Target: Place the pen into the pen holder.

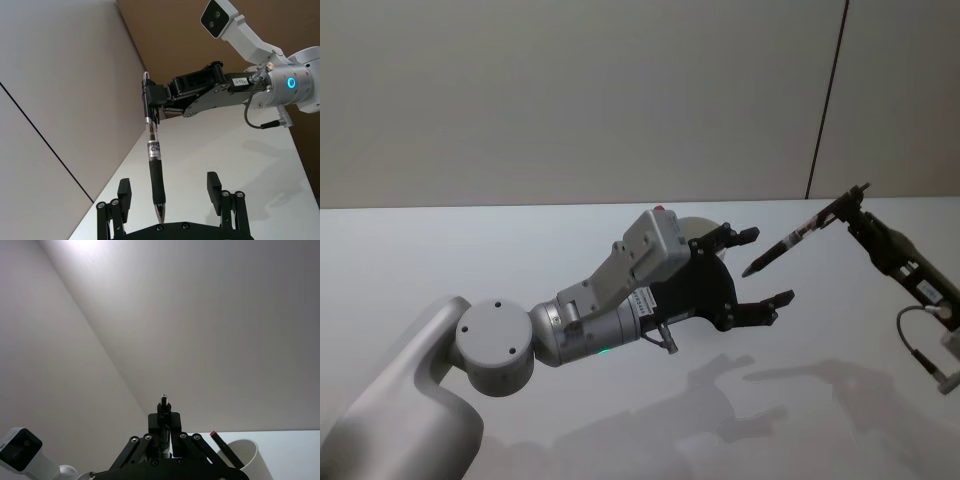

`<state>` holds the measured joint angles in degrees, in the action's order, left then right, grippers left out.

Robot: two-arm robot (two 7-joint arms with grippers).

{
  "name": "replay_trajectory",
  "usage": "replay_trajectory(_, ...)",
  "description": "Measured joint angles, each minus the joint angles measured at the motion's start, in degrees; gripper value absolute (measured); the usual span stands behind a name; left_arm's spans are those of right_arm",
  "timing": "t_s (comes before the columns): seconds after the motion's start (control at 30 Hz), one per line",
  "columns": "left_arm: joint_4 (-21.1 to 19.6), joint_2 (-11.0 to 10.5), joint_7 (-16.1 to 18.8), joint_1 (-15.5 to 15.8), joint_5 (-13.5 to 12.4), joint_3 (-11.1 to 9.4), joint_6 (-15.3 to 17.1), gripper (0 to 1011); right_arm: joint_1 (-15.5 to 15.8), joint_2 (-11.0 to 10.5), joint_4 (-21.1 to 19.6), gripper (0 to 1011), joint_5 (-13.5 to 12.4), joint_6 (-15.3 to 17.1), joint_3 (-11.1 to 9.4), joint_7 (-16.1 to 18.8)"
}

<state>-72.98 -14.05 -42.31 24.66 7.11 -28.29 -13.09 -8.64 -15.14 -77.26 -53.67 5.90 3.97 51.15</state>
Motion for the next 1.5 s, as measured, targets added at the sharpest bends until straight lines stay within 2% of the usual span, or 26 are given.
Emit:
replay_trajectory(0.03,0.0,0.0,0.0,0.0,0.0,0.0,0.0,970,-0.3,-0.2,0.3,120,0.2,-0.3,-0.1,0.1)
replay_trajectory(0.13,0.0,0.0,0.0,0.0,0.0,0.0,0.0,1003,-0.8,-0.5,0.7,120,0.5,-0.7,-0.3,0.3)
replay_trajectory(0.7,0.0,0.0,0.0,0.0,0.0,0.0,-0.1,1003,-5.3,-2.3,5.3,120,3.8,-4.6,-1.5,1.4)
replay_trajectory(1.13,0.0,0.0,0.0,0.0,0.0,0.0,-0.1,1003,-10.0,-2.4,8.2,119,9.6,-8.0,-0.5,3.6)
replay_trajectory(1.33,0.0,0.0,0.0,0.0,0.0,0.0,-0.1,1003,-12.7,-1.8,9.6,120,13.5,-9.3,1.0,4.5)
replay_trajectory(1.5,0.0,0.0,0.0,0.0,0.0,0.0,-0.1,1003,-14.5,-1.1,10.8,120,15.7,-10.0,2.1,4.8)
